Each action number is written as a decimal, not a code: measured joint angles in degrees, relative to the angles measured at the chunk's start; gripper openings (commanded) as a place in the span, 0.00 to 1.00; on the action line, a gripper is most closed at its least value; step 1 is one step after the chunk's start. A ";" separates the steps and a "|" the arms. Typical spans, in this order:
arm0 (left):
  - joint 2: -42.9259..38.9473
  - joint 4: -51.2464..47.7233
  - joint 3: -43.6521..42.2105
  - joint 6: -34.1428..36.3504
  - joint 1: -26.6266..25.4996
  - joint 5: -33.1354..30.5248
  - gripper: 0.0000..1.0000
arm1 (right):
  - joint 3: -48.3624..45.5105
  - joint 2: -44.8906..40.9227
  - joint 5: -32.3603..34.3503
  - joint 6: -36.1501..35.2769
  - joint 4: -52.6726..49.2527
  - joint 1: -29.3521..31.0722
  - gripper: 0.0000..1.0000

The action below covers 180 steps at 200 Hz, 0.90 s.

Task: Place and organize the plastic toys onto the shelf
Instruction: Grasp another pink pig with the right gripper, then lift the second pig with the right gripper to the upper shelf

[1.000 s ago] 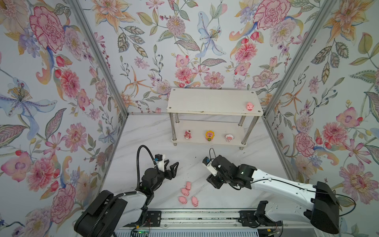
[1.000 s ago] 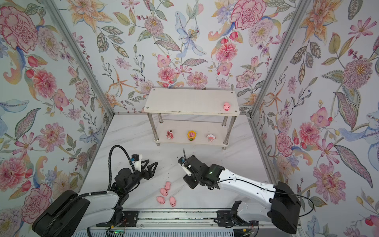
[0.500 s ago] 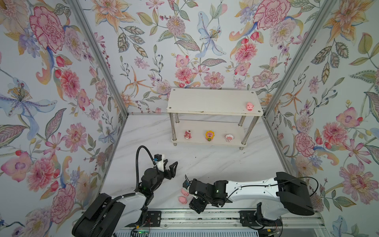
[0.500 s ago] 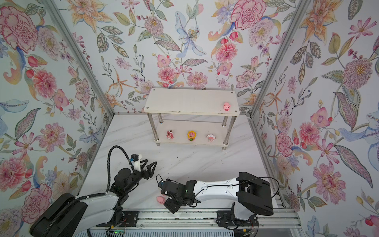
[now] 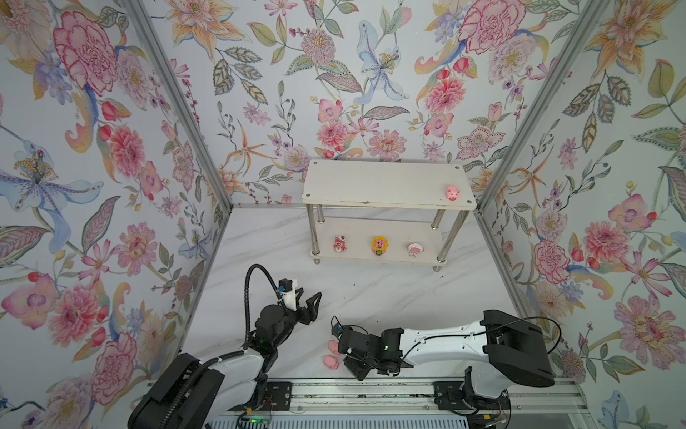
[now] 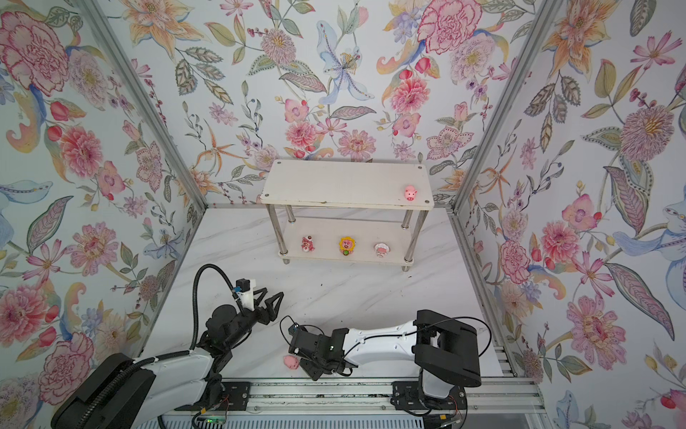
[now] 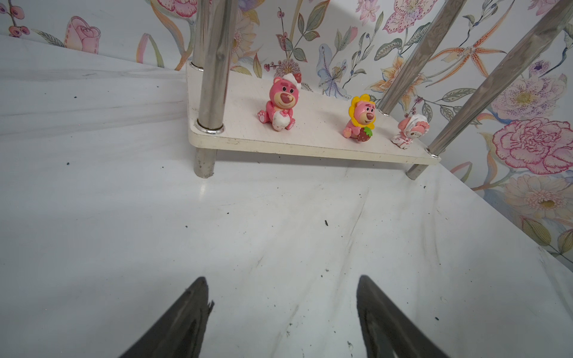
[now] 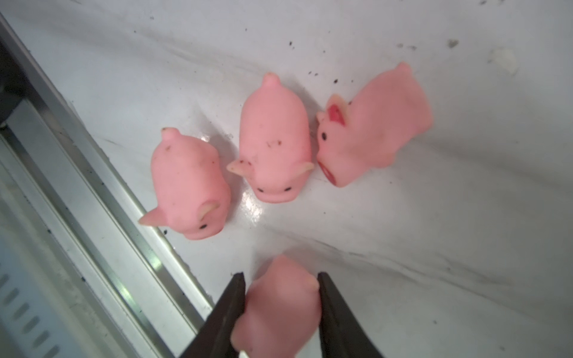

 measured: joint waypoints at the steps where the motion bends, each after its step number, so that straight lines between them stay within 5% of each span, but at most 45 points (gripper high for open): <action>1: 0.04 0.00 0.00 0.00 0.00 0.00 0.76 | 0.00 -0.17 0.07 -0.04 -0.13 -0.09 0.35; 46: 1.27 0.02 0.00 -0.02 0.00 0.04 0.76 | 5.70 -8.90 2.80 -1.53 -13.60 -7.65 0.29; 94: 0.55 -0.20 0.00 0.00 0.00 0.20 0.76 | 33.09 -16.83 4.87 -10.78 -30.58 -25.99 0.26; 137: -0.48 -0.48 0.00 0.02 0.00 0.17 0.76 | 60.65 -11.37 9.09 -22.10 -39.58 -35.71 0.23; 180: -0.46 -0.55 0.00 0.04 0.00 0.17 0.77 | 74.86 -1.62 9.20 -28.79 -44.11 -41.99 0.23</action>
